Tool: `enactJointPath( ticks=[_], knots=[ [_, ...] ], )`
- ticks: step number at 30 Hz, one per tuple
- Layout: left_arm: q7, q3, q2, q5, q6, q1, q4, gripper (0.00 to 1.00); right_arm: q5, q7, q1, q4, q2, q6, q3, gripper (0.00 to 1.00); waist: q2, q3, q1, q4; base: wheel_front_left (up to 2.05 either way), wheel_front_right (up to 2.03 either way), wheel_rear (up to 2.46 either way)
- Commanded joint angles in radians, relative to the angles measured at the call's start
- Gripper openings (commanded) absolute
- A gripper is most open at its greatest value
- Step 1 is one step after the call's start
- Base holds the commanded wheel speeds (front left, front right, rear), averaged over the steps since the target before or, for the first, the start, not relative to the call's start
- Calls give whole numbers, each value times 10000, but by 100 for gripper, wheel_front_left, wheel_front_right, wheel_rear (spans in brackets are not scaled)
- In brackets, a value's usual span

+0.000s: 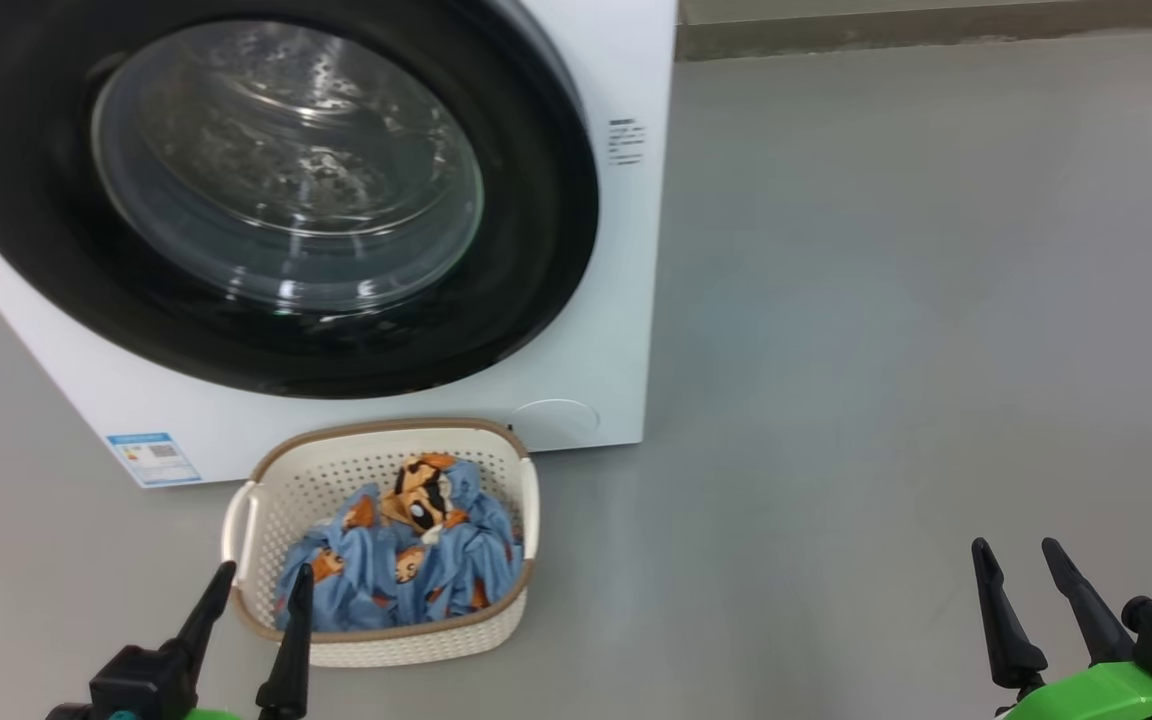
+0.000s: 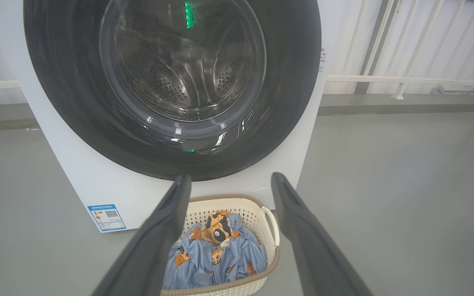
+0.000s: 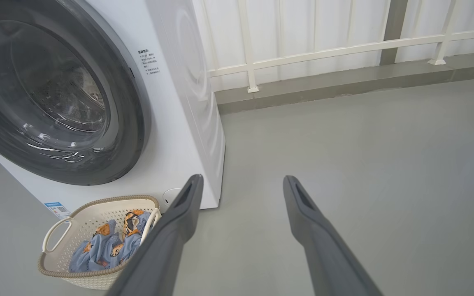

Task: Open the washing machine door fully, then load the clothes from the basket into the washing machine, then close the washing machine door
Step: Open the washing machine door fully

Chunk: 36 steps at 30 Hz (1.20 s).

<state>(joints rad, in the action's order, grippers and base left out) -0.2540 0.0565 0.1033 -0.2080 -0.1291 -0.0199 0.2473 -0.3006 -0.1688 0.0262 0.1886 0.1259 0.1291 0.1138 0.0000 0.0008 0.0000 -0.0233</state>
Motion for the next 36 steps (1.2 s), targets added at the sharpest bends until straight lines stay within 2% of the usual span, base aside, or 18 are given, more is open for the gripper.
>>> enactJointPath(
  ticks=[1,11,12,13,14,15,27,28,36],
  knots=[
    [-78,-329,203,-24,-15,-397,-288,100,34,-77,-97,-215,125,16,-195,100,0,-2,0,2,71,71,-143],
    [-78,-290,182,-117,-15,-409,-338,100,-178,-118,-206,-119,50,16,-187,100,0,-9,0,9,29,29,-58],
    [-78,-272,162,-141,-15,-399,-345,100,-282,-118,-252,-100,16,16,-198,82,0,-9,0,11,0,0,0],
    [-78,-251,137,-159,-15,-391,-353,100,-405,-118,-314,-71,-5,16,-225,34,0,-6,0,19,0,0,0],
    [-78,-230,108,-177,-15,-386,-364,100,-574,-124,-395,-44,-30,16,-278,7,0,2,0,31,0,0,0],
    [-78,-209,79,-195,-15,-382,-377,100,-773,-139,-495,-17,-60,16,-327,0,0,10,0,42,0,0,0],
    [-78,123,-283,-390,-15,-611,-565,100,-4252,-806,-3553,585,-285,16,-1655,0,0,646,0,434,0,0,0],
    [-78,123,-283,-390,-15,-611,-565,100,-4252,-806,-3553,585,-285,16,-1655,0,0,646,0,434,0,0,0],
    [-78,305,-380,-487,-15,-995,-695,100,-6746,-922,-5884,1148,-156,16,-2105,0,0,1270,0,938,0,0,0]
  ],
)
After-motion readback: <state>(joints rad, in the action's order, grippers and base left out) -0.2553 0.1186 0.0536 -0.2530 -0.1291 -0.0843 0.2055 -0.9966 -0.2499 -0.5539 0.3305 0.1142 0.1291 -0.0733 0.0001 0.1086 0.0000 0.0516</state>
